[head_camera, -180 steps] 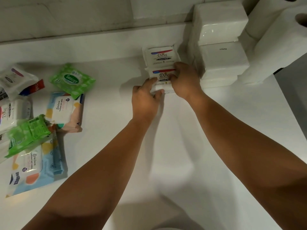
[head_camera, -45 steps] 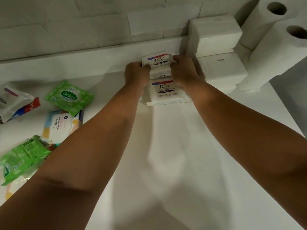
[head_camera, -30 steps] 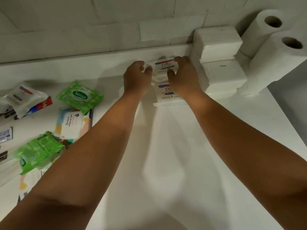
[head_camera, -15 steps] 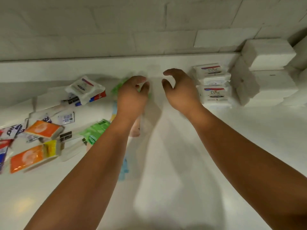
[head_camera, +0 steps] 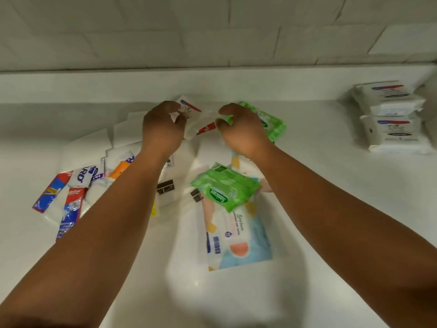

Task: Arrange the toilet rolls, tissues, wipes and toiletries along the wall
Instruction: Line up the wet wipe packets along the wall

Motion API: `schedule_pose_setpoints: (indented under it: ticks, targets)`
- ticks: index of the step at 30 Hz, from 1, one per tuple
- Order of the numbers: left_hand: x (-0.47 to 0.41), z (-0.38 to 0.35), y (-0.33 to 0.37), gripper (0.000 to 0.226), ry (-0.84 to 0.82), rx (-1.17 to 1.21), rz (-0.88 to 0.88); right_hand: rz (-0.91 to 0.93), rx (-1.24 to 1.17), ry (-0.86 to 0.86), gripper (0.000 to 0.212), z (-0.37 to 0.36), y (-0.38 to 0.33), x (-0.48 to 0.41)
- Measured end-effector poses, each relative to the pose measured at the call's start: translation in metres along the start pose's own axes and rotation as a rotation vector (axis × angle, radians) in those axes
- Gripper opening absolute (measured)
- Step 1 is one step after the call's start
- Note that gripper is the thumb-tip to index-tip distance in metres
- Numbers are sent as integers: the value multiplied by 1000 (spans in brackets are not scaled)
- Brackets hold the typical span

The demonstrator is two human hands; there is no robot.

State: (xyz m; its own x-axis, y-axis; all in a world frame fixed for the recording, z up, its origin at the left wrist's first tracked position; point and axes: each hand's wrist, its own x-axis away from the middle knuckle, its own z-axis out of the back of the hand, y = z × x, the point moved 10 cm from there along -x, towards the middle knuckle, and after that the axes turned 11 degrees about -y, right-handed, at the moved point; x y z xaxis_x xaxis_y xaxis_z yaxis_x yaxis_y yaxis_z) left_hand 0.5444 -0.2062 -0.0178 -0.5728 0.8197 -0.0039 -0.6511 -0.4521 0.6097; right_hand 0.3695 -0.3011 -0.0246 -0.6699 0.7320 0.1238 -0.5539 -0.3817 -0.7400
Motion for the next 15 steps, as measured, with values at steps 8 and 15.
schedule_pose_setpoints:
  ticks: [8, 15]
  targets:
    - [-47, -2, -51, 46, -162, -126, 46, -197, -28, -173, 47, -61, -2, -29]
    - [-63, -20, -51, 52, -343, -82, 66, -277, -340, -189, 53, -87, -1, -42]
